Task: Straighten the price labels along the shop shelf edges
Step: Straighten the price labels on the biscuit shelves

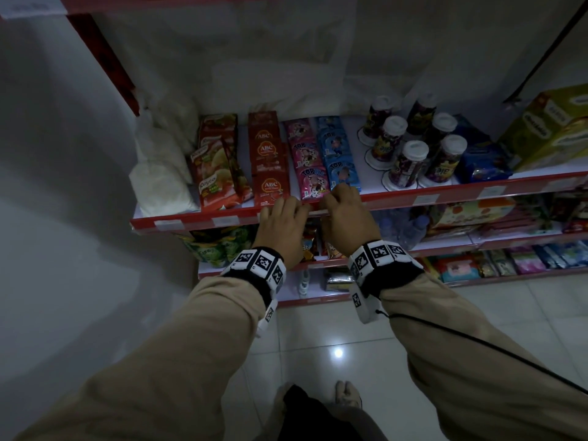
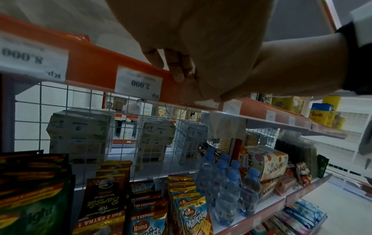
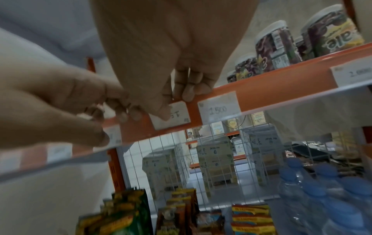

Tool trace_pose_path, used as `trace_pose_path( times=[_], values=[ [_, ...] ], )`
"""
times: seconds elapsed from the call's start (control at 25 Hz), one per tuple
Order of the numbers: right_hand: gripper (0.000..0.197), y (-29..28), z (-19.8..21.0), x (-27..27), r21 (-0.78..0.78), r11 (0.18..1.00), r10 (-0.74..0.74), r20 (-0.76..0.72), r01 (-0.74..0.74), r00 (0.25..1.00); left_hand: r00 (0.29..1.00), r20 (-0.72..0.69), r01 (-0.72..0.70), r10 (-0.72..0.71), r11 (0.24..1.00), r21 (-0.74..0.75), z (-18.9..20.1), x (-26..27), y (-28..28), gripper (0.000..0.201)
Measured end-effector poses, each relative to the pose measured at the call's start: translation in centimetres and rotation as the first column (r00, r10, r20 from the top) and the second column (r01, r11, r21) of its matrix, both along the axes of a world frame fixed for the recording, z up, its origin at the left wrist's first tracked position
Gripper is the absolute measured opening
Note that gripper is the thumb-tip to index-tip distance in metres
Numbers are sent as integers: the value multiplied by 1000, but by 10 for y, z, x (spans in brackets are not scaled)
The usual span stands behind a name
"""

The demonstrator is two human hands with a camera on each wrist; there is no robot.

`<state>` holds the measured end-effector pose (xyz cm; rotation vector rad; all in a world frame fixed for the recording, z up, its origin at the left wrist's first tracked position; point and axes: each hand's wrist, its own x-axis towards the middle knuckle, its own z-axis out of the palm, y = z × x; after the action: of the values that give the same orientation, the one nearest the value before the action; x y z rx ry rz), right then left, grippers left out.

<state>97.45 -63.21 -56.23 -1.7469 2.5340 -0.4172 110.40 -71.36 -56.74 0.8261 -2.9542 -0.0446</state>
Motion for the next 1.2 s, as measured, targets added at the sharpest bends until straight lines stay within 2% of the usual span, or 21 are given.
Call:
trace_pose_path(
  times=[0.12,0.2,0.32,0.44,0.52,0.6,0.68,0.8,0.92,1.0,1.08,1.2],
  values=[
    [13,-3,5,-6,-157,985,-40,199,72,979,997,-75,-31,38,996,87,2,-2,-3,51],
    [7,-2,7,-10,-259,948,-70,393,184,917,985,-158,-37,67,982,187,2,-3,-6,40],
    [9,-2,10,-12,-302,861,-73,723,409,687,959,-259,-29,115,949,313,3,-4,-12,39],
    [20,-4,10,-10,-250,831,-5,890,497,457,942,-302,-24,144,929,371,5,-4,-13,37],
    [26,-6,9,-6,-218,847,28,929,485,368,937,-304,-48,171,927,371,6,-7,-13,35],
    [28,-7,6,0,-206,864,51,943,459,328,939,-284,-87,194,933,349,7,-8,-11,32],
    [26,-7,3,3,-225,869,50,926,440,374,942,-262,-116,209,937,330,7,-8,-11,27],
    [20,-3,2,-2,-303,870,38,827,389,560,956,-218,-128,195,949,287,8,-8,-10,25],
    [18,2,6,-13,-360,906,63,638,224,768,971,-180,-115,158,966,230,11,-8,-10,23],
    [14,3,9,-20,-311,944,65,498,108,865,974,-174,-106,143,973,205,12,-8,-9,21],
    [12,5,12,-27,-257,963,38,443,86,896,973,-188,-97,134,976,197,12,-7,-9,19],
    [8,7,14,-33,-320,935,-2,432,156,902,967,-219,-82,130,973,216,12,-6,-9,21]
  ],
)
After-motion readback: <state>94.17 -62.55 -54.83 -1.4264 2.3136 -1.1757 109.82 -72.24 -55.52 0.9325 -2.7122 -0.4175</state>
